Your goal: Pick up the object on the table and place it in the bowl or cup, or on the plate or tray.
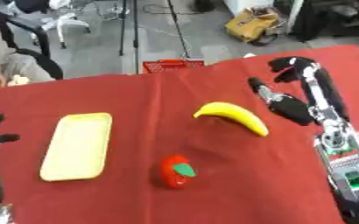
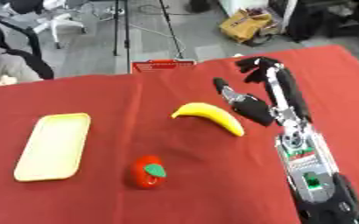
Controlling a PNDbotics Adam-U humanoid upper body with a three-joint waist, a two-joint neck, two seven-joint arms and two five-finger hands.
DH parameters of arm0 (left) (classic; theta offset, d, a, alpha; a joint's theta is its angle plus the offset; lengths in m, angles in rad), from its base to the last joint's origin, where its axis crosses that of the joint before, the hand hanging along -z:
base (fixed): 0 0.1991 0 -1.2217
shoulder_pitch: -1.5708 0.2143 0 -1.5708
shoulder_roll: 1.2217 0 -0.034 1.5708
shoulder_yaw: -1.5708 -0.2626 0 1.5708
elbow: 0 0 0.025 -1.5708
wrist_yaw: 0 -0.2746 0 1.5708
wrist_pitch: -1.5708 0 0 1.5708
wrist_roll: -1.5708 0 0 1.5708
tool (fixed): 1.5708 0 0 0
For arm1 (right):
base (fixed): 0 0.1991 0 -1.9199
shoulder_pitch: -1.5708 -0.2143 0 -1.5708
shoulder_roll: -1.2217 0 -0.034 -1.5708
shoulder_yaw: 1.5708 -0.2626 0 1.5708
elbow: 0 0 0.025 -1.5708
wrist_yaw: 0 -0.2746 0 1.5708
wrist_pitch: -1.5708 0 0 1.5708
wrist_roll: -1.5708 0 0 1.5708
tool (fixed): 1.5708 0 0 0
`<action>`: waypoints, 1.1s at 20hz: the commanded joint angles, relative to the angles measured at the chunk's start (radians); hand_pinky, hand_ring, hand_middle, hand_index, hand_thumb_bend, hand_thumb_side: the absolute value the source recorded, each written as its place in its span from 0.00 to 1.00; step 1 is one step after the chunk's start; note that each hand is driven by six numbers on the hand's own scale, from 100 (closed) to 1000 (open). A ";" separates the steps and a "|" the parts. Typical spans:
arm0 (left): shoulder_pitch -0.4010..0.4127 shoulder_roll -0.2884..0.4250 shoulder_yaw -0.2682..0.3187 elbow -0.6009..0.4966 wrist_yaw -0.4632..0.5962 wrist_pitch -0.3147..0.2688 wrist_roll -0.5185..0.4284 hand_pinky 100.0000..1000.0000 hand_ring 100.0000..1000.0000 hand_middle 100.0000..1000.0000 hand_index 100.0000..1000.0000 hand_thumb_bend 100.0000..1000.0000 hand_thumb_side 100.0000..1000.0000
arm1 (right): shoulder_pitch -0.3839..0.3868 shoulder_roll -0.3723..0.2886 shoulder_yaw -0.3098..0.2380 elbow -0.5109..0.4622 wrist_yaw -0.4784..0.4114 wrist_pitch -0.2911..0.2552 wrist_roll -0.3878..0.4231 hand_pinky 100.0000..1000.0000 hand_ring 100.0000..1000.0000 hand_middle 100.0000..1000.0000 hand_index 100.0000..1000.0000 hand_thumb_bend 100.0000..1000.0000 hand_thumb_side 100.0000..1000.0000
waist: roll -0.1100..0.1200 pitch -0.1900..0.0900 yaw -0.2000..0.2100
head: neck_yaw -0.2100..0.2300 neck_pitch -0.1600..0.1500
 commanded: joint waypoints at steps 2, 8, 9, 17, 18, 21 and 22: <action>-0.006 0.009 0.001 -0.012 0.000 0.000 -0.003 0.47 0.75 0.71 0.67 0.56 0.89 | -0.088 -0.037 0.014 0.115 0.045 0.017 0.070 0.63 0.57 0.61 0.73 0.54 0.47 | 0.003 -0.027 0.005 | -0.002 -0.008; -0.005 0.011 -0.001 -0.011 0.003 0.002 -0.009 0.47 0.75 0.71 0.67 0.56 0.89 | -0.223 -0.040 0.020 0.408 0.128 0.004 0.117 0.63 0.57 0.62 0.74 0.55 0.43 | 0.002 -0.029 0.015 | -0.009 -0.006; -0.006 0.011 -0.002 -0.011 0.003 0.002 -0.011 0.47 0.75 0.71 0.67 0.56 0.89 | -0.234 -0.038 0.017 0.444 0.133 -0.004 0.114 0.63 0.57 0.62 0.74 0.55 0.43 | 0.002 -0.029 0.016 | -0.010 -0.007; -0.004 0.012 -0.002 -0.010 -0.003 0.003 -0.015 0.47 0.75 0.71 0.67 0.56 0.89 | -0.338 -0.025 -0.013 0.724 0.247 -0.018 0.093 0.63 0.59 0.65 0.76 0.57 0.39 | -0.005 -0.030 0.030 | -0.011 -0.013; -0.004 0.012 -0.002 -0.010 -0.004 0.003 -0.015 0.47 0.75 0.71 0.67 0.56 0.89 | -0.346 -0.026 -0.019 0.744 0.262 -0.017 0.088 0.63 0.59 0.65 0.76 0.57 0.39 | -0.006 -0.031 0.031 | -0.010 -0.014; -0.003 0.013 -0.002 -0.011 -0.002 0.002 -0.015 0.47 0.75 0.71 0.67 0.57 0.89 | -0.362 -0.030 -0.035 0.796 0.294 -0.011 0.082 0.64 0.59 0.65 0.76 0.58 0.38 | -0.010 -0.033 0.034 | -0.008 -0.012; -0.003 0.013 -0.002 -0.011 -0.001 0.001 -0.015 0.47 0.75 0.71 0.67 0.57 0.89 | -0.365 -0.032 -0.040 0.809 0.299 -0.009 0.080 0.64 0.59 0.65 0.76 0.58 0.38 | -0.011 -0.033 0.035 | -0.008 -0.012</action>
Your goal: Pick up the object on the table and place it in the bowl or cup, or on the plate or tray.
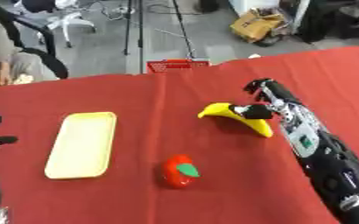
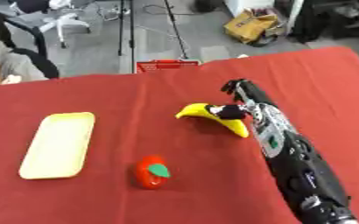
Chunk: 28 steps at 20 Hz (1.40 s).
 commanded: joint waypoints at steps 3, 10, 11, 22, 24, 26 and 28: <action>-0.004 0.014 -0.001 -0.011 0.000 -0.003 -0.002 0.47 0.75 0.71 0.67 0.57 0.89 | -0.030 -0.024 -0.025 0.047 0.034 0.006 -0.014 0.64 0.59 0.65 0.76 0.58 0.37 | -0.013 -0.033 0.003 | 0.005 -0.008; -0.004 0.014 -0.001 -0.011 0.001 -0.004 -0.003 0.47 0.75 0.71 0.66 0.57 0.89 | -0.023 -0.024 -0.030 0.072 0.038 0.010 -0.012 0.63 0.58 0.64 0.75 0.58 0.35 | -0.011 -0.033 0.002 | 0.006 -0.006; -0.004 0.014 -0.001 -0.011 0.001 -0.004 -0.002 0.47 0.75 0.71 0.66 0.57 0.89 | -0.021 -0.024 -0.029 0.073 0.039 0.009 -0.011 0.62 0.58 0.64 0.75 0.57 0.35 | -0.011 -0.033 0.002 | 0.007 -0.006; -0.004 0.016 -0.001 -0.011 -0.002 -0.002 -0.004 0.47 0.75 0.71 0.66 0.57 0.89 | -0.029 -0.040 0.020 0.059 0.157 -0.036 0.088 0.51 0.52 0.57 0.69 0.44 0.29 | -0.013 -0.037 0.003 | 0.010 -0.007; -0.003 0.017 -0.001 -0.011 -0.003 -0.002 -0.004 0.47 0.75 0.71 0.66 0.57 0.89 | -0.036 -0.043 0.027 0.057 0.190 -0.049 0.130 0.50 0.52 0.57 0.69 0.43 0.29 | -0.014 -0.038 0.002 | 0.011 -0.005; -0.003 0.017 -0.002 -0.011 -0.003 -0.002 -0.004 0.47 0.75 0.71 0.66 0.57 0.89 | -0.042 -0.047 0.037 0.063 0.221 -0.060 0.177 0.48 0.51 0.56 0.68 0.37 0.26 | -0.015 -0.039 0.003 | 0.011 -0.003; -0.002 0.018 -0.002 -0.010 -0.003 -0.002 -0.005 0.47 0.75 0.71 0.66 0.57 0.89 | -0.053 -0.050 0.054 0.086 0.258 -0.070 0.262 0.46 0.52 0.56 0.68 0.28 0.22 | -0.016 -0.040 0.004 | 0.012 0.000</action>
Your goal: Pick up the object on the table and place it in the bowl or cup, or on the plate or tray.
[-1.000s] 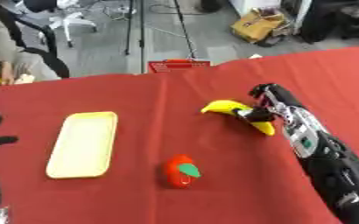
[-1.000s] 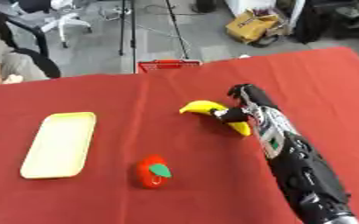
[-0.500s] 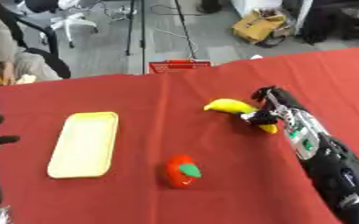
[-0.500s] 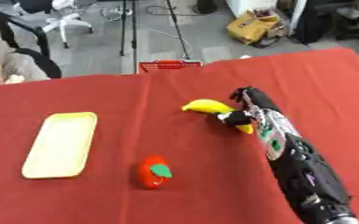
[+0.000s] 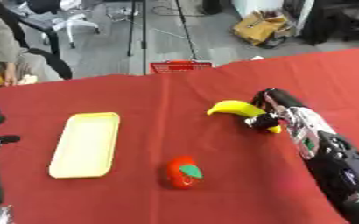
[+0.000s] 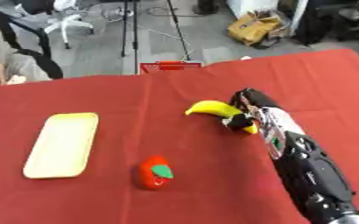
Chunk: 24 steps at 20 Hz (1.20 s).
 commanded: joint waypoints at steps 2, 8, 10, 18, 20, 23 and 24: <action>-0.003 0.018 -0.002 -0.010 -0.004 -0.002 -0.004 0.47 0.75 0.71 0.66 0.57 0.89 | -0.031 -0.023 0.031 0.030 0.092 -0.019 0.181 0.45 0.52 0.56 0.68 0.23 0.21 | -0.017 -0.032 0.003 | 0.003 0.003; -0.003 0.018 -0.002 -0.011 -0.005 -0.002 -0.004 0.47 0.75 0.71 0.66 0.57 0.89 | -0.036 -0.018 0.025 0.019 0.154 -0.023 0.307 0.40 0.49 0.53 0.64 0.18 0.20 | -0.019 -0.031 0.004 | 0.005 0.003; -0.002 0.017 -0.002 -0.010 -0.004 -0.002 -0.005 0.47 0.75 0.71 0.66 0.57 0.89 | -0.032 -0.016 0.021 0.015 0.156 -0.022 0.306 0.39 0.48 0.52 0.63 0.18 0.19 | -0.019 -0.031 0.005 | 0.005 0.003; -0.003 0.016 -0.001 -0.011 -0.003 -0.003 -0.004 0.47 0.75 0.71 0.66 0.57 0.89 | -0.020 -0.012 0.000 -0.019 0.073 -0.024 0.199 0.23 0.35 0.39 0.50 0.00 0.09 | -0.018 -0.029 0.003 | 0.007 -0.003; -0.003 0.017 -0.001 -0.011 -0.002 -0.003 -0.004 0.47 0.75 0.71 0.66 0.57 0.89 | -0.015 -0.011 -0.006 -0.033 0.032 -0.024 0.152 0.23 0.33 0.38 0.49 0.00 0.09 | -0.017 -0.029 0.002 | 0.008 -0.005; -0.003 0.017 0.000 -0.011 -0.002 -0.003 -0.003 0.47 0.75 0.71 0.66 0.57 0.89 | -0.009 -0.007 -0.022 -0.065 -0.046 -0.023 0.081 0.22 0.31 0.36 0.47 0.00 0.08 | -0.016 -0.029 0.001 | 0.007 -0.009; -0.003 0.016 -0.001 -0.011 -0.002 -0.003 -0.004 0.47 0.75 0.71 0.66 0.57 0.89 | -0.007 -0.006 -0.026 -0.076 -0.074 -0.022 0.058 0.22 0.31 0.36 0.47 0.01 0.07 | -0.016 -0.028 0.001 | 0.007 -0.010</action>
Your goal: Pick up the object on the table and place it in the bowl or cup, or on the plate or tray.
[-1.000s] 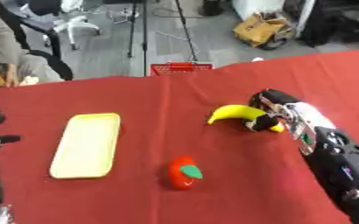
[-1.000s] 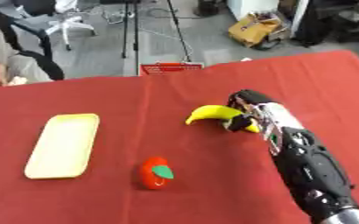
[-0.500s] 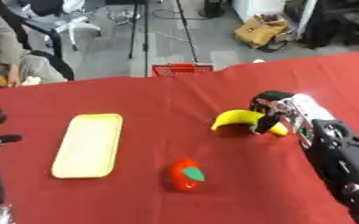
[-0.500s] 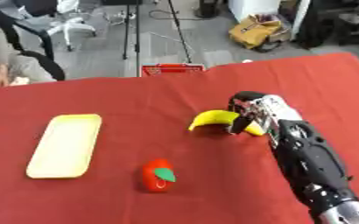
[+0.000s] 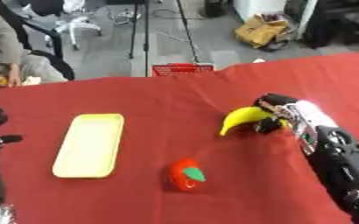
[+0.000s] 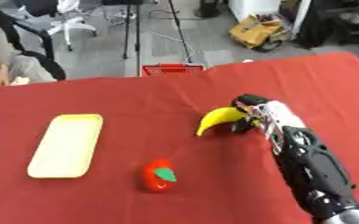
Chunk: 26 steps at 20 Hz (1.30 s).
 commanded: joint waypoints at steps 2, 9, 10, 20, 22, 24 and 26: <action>-0.006 0.016 0.002 -0.010 0.002 -0.001 -0.002 0.47 0.75 0.71 0.66 0.57 0.89 | -0.016 -0.007 -0.016 -0.062 -0.109 0.003 -0.083 0.21 0.30 0.35 0.46 0.04 0.07 | -0.011 -0.020 0.000 | 0.002 -0.010; -0.006 0.016 0.001 -0.010 0.002 -0.001 -0.003 0.47 0.75 0.71 0.66 0.57 0.89 | -0.043 0.008 0.002 -0.121 -0.180 -0.008 -0.108 0.22 0.30 0.35 0.47 0.06 0.08 | -0.012 -0.021 0.001 | -0.001 -0.012; -0.006 0.016 0.001 -0.010 0.002 -0.001 -0.004 0.47 0.75 0.71 0.66 0.57 0.89 | -0.049 0.014 0.005 -0.129 -0.183 -0.011 -0.107 0.22 0.30 0.35 0.47 0.07 0.09 | -0.011 -0.021 0.001 | -0.002 -0.012; -0.005 0.013 -0.005 -0.009 0.005 -0.001 -0.010 0.47 0.75 0.71 0.66 0.57 0.89 | -0.133 0.159 0.059 -0.129 -0.144 -0.053 -0.068 0.21 0.30 0.35 0.47 0.05 0.10 | -0.008 -0.024 0.010 | -0.033 -0.035; -0.005 0.012 -0.006 -0.008 0.006 -0.001 -0.011 0.47 0.75 0.71 0.66 0.57 0.89 | -0.141 0.180 0.061 -0.116 -0.128 -0.059 -0.066 0.21 0.30 0.35 0.47 0.04 0.10 | -0.008 -0.024 0.014 | -0.038 -0.040; -0.006 0.011 -0.008 -0.008 0.006 -0.001 -0.013 0.47 0.75 0.71 0.66 0.57 0.89 | -0.156 0.226 0.070 -0.089 -0.098 -0.064 -0.061 0.22 0.31 0.35 0.47 0.04 0.10 | -0.008 -0.023 0.028 | -0.049 -0.049; -0.007 0.012 -0.009 -0.008 0.005 -0.001 -0.015 0.47 0.75 0.71 0.66 0.57 0.89 | -0.162 0.258 0.071 -0.070 -0.068 -0.069 -0.062 0.22 0.31 0.36 0.47 0.04 0.10 | -0.007 -0.023 0.041 | -0.062 -0.057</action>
